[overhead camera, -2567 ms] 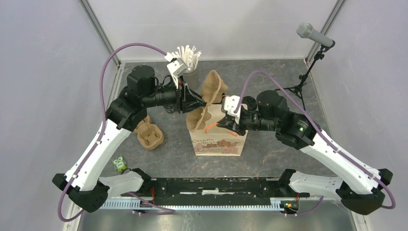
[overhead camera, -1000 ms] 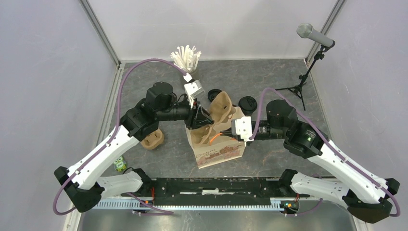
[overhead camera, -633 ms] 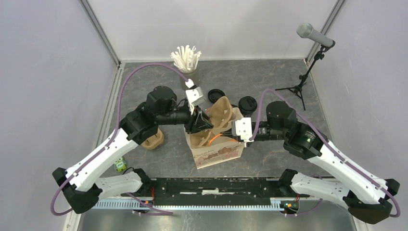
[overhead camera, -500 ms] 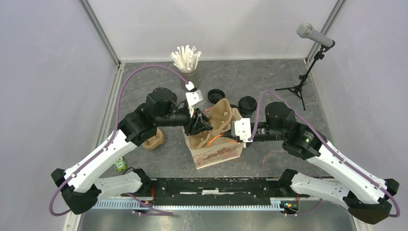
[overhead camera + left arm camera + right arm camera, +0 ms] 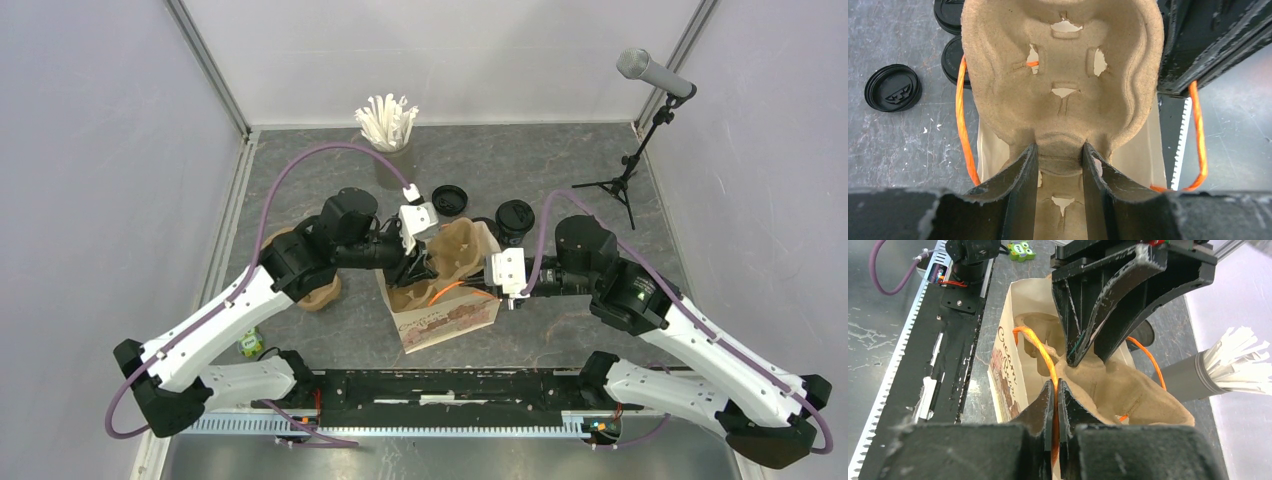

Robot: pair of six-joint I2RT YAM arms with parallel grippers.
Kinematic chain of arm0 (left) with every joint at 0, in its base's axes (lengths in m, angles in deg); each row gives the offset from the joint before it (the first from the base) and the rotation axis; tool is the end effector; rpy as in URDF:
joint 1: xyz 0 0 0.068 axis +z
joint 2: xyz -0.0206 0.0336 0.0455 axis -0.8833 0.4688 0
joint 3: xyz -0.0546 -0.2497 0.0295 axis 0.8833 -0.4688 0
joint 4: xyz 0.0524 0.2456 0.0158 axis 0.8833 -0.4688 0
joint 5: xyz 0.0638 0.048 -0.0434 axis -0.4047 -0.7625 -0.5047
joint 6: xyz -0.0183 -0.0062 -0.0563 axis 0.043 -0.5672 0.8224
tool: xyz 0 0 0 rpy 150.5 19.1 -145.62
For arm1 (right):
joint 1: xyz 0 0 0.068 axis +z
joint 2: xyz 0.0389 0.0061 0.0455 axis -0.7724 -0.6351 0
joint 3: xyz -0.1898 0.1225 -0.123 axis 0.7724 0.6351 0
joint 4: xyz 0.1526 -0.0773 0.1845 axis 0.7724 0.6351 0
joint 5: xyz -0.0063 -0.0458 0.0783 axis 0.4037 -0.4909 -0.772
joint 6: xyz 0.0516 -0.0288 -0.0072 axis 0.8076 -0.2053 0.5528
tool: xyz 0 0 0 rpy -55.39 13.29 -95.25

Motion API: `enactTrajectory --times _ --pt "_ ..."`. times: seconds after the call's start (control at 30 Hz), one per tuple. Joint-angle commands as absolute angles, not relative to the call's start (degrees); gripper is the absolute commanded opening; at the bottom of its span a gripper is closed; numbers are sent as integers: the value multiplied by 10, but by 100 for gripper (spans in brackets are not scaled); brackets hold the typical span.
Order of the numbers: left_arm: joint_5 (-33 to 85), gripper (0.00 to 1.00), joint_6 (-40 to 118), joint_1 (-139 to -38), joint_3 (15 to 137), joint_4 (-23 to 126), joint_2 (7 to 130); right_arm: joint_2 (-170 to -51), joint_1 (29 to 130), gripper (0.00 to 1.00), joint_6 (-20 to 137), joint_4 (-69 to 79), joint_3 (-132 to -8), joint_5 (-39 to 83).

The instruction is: Pack the takeout coffee

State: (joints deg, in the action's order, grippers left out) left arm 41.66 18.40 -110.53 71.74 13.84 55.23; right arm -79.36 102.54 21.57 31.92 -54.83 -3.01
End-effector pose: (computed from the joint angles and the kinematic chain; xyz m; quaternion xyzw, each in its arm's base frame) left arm 0.1394 -0.1840 0.3605 0.4981 0.6898 -0.3355 0.4045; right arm 0.0951 0.1597 0.3727 -0.6333 0.4713 0.3287 0.5185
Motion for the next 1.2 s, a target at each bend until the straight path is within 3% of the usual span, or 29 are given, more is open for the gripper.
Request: enactTrajectory --times 0.0,0.03,0.17,0.3,0.4,0.47,0.7,0.8,0.93,1.17 --pt "397 25 142 -1115 732 123 561 -786 1025 5 229 296 -546 -30" --pt "397 25 141 -1117 730 124 562 -786 1024 6 234 293 -547 -25" --pt "393 25 138 -1125 728 124 569 -784 1024 26 294 267 -561 8" --pt "392 25 135 -1129 729 124 573 -775 1024 34 376 217 -583 52" --pt "393 25 133 -1131 733 123 574 -772 1025 51 462 199 -609 138" --pt "393 24 132 -1131 738 123 578 -778 1024 56 506 209 -637 198" --pt "393 23 131 -1137 748 113 590 -808 1024 56 604 297 -696 382" --pt "384 22 122 -1140 754 99 597 -843 1024 47 623 396 -733 451" --pt "372 22 118 -1142 754 96 597 -861 1024 38 639 442 -728 474" --pt "358 22 113 -1147 758 76 603 -872 1024 38 669 448 -692 449"
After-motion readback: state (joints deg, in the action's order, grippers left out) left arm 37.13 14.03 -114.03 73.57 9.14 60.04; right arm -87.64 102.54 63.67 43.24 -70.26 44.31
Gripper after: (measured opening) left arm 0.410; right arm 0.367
